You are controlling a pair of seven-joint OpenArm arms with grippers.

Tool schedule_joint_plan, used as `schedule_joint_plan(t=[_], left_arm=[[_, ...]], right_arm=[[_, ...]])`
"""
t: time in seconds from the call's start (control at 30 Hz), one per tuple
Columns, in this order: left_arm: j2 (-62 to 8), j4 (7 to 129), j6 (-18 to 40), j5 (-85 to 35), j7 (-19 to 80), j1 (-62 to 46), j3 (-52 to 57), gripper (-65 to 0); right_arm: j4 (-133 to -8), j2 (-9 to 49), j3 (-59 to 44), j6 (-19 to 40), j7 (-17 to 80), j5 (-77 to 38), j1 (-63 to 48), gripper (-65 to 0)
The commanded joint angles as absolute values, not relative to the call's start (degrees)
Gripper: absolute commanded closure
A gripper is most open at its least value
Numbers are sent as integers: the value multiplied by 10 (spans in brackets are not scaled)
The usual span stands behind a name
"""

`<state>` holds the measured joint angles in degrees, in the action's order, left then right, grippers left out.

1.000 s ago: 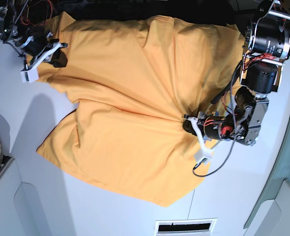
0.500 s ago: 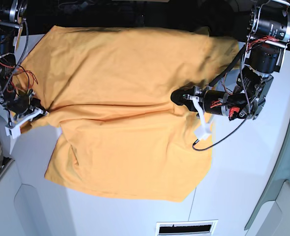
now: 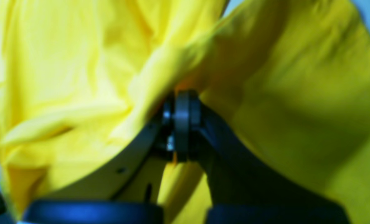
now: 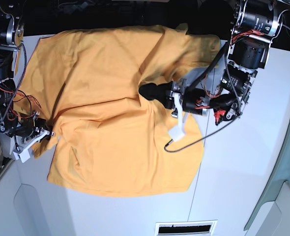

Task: Layout the t-shirt on the table in an organized manner, then fold the t-shirt properly
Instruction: 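Pull the shirt flat with both grippers, stretching it between them, then regrasp the shirt body with the left gripper near the collar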

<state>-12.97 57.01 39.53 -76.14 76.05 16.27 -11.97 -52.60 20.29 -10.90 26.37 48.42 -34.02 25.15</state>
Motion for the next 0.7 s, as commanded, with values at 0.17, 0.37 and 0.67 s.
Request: schedule_joint_plan(t=[0.17, 0.37, 0.67], left_arm=[[-184, 662, 400, -802, 738, 188, -117, 0], [-212, 664, 400, -602, 553, 198, -117, 0], [-204, 589, 400, -371, 361, 198, -117, 0]], right_arm=[[-686, 209, -208, 294, 536, -415, 158, 0], [-755, 209, -245, 302, 562, -443, 37, 0], [-754, 156, -245, 314, 519, -445, -80, 0]])
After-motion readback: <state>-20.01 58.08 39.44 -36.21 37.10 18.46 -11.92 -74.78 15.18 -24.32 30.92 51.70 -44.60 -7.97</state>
